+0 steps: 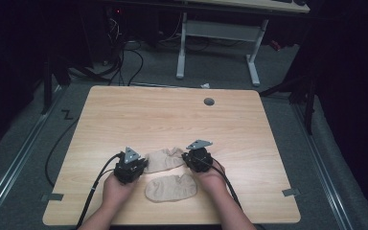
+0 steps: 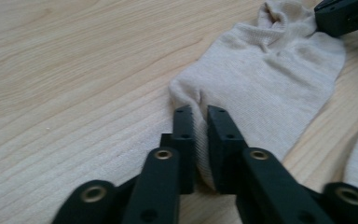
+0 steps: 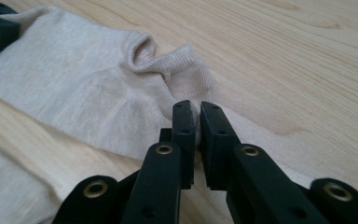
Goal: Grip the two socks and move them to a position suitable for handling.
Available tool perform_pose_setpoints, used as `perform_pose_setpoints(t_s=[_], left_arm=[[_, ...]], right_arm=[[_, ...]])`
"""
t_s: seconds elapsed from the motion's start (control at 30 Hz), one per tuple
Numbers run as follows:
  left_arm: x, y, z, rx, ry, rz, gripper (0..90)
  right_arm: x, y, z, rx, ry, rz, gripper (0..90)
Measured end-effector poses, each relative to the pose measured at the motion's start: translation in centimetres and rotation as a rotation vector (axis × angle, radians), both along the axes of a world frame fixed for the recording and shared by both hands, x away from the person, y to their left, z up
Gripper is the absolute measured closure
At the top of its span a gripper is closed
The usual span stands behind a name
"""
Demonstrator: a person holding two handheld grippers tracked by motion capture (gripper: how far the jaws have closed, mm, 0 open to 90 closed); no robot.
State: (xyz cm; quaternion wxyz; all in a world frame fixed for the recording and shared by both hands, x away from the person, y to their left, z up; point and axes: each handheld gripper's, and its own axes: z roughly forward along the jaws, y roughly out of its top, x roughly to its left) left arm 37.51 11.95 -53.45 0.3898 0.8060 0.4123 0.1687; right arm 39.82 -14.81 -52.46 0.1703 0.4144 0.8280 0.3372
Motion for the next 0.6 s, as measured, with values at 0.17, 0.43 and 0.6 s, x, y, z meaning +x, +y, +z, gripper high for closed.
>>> perform_pose_setpoints(t_s=[0.17, 0.43, 0.6], left_arm=[[-0.3, -0.2, 0.2, -0.015, -0.025, -0.011, 86.8], [-0.7, 0.0, 1.2, -0.03, -0.067, -0.015, 87.0], [-1.1, 0.1, 2.3, -0.042, -0.095, -0.049, 87.3]], right_arm=[[-0.9, -0.4, 0.9, 0.025, -0.047, -0.008, 85.7], [-2.1, -0.8, 1.9, 0.033, -0.108, 0.003, 85.9], [-2.6, -1.1, 2.6, 0.044, -0.115, 0.021, 86.2]])
